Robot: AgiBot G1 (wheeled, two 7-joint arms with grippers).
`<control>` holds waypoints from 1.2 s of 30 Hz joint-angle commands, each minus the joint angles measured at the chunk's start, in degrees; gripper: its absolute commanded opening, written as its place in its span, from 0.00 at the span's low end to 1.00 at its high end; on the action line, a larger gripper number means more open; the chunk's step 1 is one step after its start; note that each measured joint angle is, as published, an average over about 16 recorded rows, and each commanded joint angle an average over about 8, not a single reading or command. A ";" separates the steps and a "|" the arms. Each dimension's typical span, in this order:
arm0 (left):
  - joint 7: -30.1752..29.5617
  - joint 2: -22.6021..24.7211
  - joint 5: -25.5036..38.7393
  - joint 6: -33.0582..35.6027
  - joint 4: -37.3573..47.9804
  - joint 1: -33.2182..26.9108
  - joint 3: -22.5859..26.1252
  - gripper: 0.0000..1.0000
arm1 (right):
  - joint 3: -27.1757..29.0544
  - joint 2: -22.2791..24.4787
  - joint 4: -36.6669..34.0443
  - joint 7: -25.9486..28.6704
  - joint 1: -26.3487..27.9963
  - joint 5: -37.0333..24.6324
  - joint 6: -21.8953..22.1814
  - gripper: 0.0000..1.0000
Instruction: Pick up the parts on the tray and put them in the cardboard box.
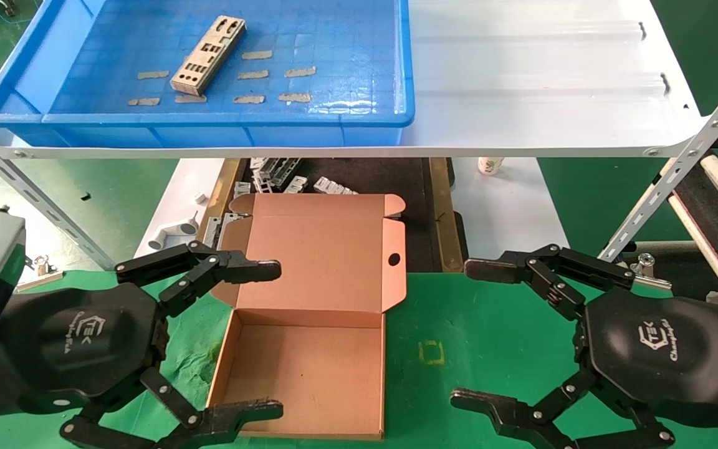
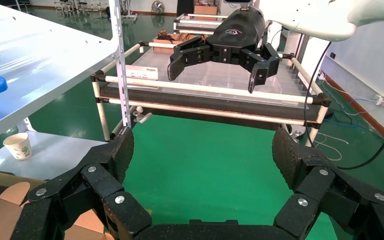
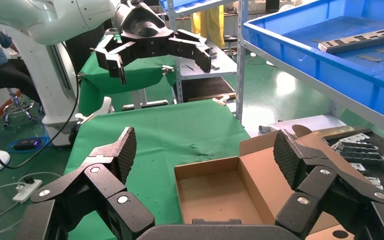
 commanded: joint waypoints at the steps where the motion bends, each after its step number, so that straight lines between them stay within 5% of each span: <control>1: 0.00 0.00 0.00 0.00 0.00 0.00 0.00 1.00 | 0.00 0.00 0.00 0.00 0.00 0.00 0.00 1.00; 13: 0.00 0.00 0.00 0.00 0.00 0.00 0.00 1.00 | 0.00 0.00 0.00 0.00 0.00 0.00 0.00 1.00; 15: 0.00 0.00 0.00 0.00 0.00 0.00 0.00 1.00 | 0.00 0.00 0.00 0.00 0.00 0.00 0.00 0.86; 21: -0.01 0.00 0.00 -0.01 0.00 0.00 -0.01 1.00 | 0.00 0.00 0.00 0.00 0.00 0.00 0.00 0.11; 23: -0.02 0.03 0.01 -0.12 0.08 -0.02 -0.02 1.00 | 0.00 0.00 0.00 0.00 0.00 0.00 0.00 0.00; 36: -0.16 5.19 4.35 -8.75 6.23 -6.72 0.47 1.00 | 0.00 0.00 0.00 0.00 0.00 0.00 0.00 0.00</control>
